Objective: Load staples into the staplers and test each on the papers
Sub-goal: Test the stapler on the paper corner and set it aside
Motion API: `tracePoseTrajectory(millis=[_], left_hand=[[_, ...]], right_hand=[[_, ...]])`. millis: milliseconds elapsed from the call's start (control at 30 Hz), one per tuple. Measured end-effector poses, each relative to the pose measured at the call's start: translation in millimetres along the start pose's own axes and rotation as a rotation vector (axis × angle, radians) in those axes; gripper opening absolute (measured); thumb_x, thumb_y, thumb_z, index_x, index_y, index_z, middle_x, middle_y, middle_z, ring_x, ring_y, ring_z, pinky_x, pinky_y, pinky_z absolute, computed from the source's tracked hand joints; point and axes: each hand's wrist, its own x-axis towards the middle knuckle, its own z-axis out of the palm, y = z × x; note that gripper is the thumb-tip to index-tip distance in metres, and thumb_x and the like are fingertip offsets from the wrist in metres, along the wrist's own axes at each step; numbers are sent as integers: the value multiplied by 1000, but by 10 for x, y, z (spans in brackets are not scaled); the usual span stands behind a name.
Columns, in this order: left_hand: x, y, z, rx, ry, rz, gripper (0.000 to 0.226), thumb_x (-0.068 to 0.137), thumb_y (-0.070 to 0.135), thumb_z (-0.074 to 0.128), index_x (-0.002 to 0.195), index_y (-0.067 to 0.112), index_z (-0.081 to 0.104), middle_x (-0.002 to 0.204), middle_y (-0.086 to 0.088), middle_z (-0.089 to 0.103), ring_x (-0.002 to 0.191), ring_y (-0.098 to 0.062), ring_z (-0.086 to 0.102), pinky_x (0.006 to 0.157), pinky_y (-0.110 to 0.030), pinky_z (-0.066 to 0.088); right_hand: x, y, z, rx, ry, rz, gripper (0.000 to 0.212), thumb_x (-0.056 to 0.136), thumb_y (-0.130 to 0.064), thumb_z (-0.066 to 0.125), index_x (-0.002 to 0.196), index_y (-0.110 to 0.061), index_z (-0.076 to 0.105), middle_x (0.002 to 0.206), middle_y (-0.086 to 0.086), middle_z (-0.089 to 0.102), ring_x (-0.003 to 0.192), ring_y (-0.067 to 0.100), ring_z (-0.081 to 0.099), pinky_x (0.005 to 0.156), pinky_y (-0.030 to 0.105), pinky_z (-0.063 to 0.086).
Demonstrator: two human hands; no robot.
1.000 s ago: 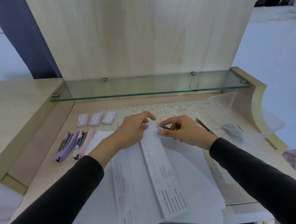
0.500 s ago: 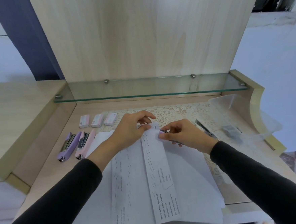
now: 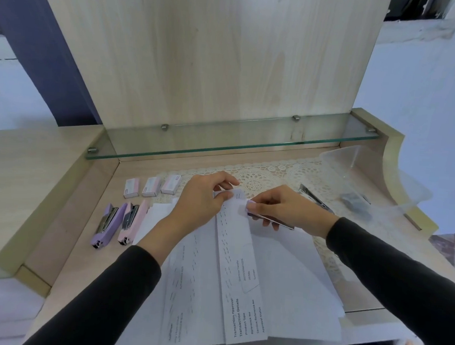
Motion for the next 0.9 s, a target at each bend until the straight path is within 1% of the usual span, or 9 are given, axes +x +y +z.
tracePoseTrajectory(millis=[133,233,367,433,533,667,767,867,900], left_hand=[[9,41,-23,-8,-23,11,18,82,6,65,98,14,67,90,2,68,76,0,57,73,-2,40],[5,97,-32,-43,-44,-7,15,82,6,66,95,13,70,91,4,67,76,2,57,74,0,41],[-2,108,-30,-22,-39,-28,15,82,7,65,96,11,71,94,2,68,80,-3,57,73,-1,41],[-10,108,-28,9,-29,-9,16,82,7,64,97,11,71,95,1,69,79,-3,56,72,2,39],[-36,134,-20,35,-15,33,17,82,7,65,98,9,71,96,-3,71,82,-8,60,76,-2,39],[-52,199,5,-13,-32,34,16,81,8,66,96,10,71,95,-3,71,77,-1,56,71,5,37],[-30,215,8,-29,-57,20,17,81,8,67,97,10,71,96,-3,71,78,0,56,71,6,36],[-15,204,1,-33,-58,7,17,81,8,67,97,11,71,96,-2,70,77,0,57,72,5,37],[-16,201,-1,-36,-57,9,16,81,8,67,96,11,71,95,-2,70,76,2,57,72,4,38]], right_hand=[[-11,-9,-32,89,-24,45,30,90,-32,51,84,-8,68,78,4,66,58,12,55,52,22,45],[-16,-4,-23,-17,-21,29,35,89,-34,52,89,-3,68,72,-1,64,51,3,53,51,20,44],[-48,-23,-2,-51,12,-26,31,84,-36,59,96,-9,68,70,-5,62,47,-3,51,47,15,41],[-67,-24,-9,-43,7,-32,31,84,-37,59,94,-10,69,69,-6,62,47,-2,52,47,15,41],[-85,-41,-22,-2,-16,6,32,87,-37,53,85,-10,69,65,-7,64,45,0,53,50,19,44],[-100,-57,-31,56,-64,79,34,90,-39,48,75,-15,67,52,-9,64,41,3,52,52,20,46],[-95,-45,-36,45,-67,83,35,88,-41,50,75,-13,68,53,-7,64,45,9,52,55,24,46],[-86,-20,-35,-23,-37,57,34,86,-38,55,79,-7,68,54,-8,63,48,7,51,54,25,45],[-87,-14,-27,-37,-24,43,35,85,-38,56,80,-5,68,57,-5,62,48,8,50,54,26,43]])
